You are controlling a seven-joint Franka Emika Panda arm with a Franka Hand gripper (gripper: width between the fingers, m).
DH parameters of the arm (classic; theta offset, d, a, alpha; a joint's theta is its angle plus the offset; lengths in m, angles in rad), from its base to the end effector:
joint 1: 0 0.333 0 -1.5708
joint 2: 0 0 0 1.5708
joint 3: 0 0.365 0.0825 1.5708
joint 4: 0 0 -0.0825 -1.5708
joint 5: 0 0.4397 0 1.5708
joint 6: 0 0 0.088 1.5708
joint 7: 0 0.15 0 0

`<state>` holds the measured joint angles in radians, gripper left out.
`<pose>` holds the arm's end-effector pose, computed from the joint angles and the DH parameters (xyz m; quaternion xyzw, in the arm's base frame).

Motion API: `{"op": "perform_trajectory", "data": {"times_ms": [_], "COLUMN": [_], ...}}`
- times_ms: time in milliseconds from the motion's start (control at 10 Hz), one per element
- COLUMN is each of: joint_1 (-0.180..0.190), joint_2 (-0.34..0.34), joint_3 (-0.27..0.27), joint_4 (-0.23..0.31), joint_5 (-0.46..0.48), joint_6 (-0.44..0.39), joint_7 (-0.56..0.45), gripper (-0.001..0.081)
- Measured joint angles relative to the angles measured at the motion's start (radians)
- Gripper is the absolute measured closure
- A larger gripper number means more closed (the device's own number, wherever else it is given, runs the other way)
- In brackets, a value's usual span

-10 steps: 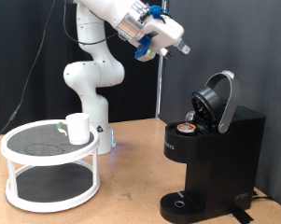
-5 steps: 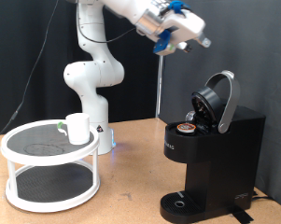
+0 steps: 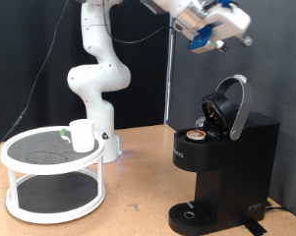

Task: Make a cup of coffee with the keurig machine

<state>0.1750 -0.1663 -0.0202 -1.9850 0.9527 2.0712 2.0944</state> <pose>0.5810 0.1637 0.5921 -0.3598 0.8214 0.3382 0.2854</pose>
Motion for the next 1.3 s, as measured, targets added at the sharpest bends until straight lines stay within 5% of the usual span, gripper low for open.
{"op": "perform_trajectory", "data": {"times_ms": [200,500,1300], "joint_1": [0.002,-0.005,0.013], "joint_2": [0.014,0.017,0.066], "joint_3": [0.012,0.006,0.098], "joint_4": [0.013,0.012,0.091], "joint_5": [-0.017,-0.086,-0.119], "joint_6": [0.014,-0.07,-0.03], "joint_7": [0.016,0.073,0.178], "gripper": [0.0072,0.0072,0.0072]}}
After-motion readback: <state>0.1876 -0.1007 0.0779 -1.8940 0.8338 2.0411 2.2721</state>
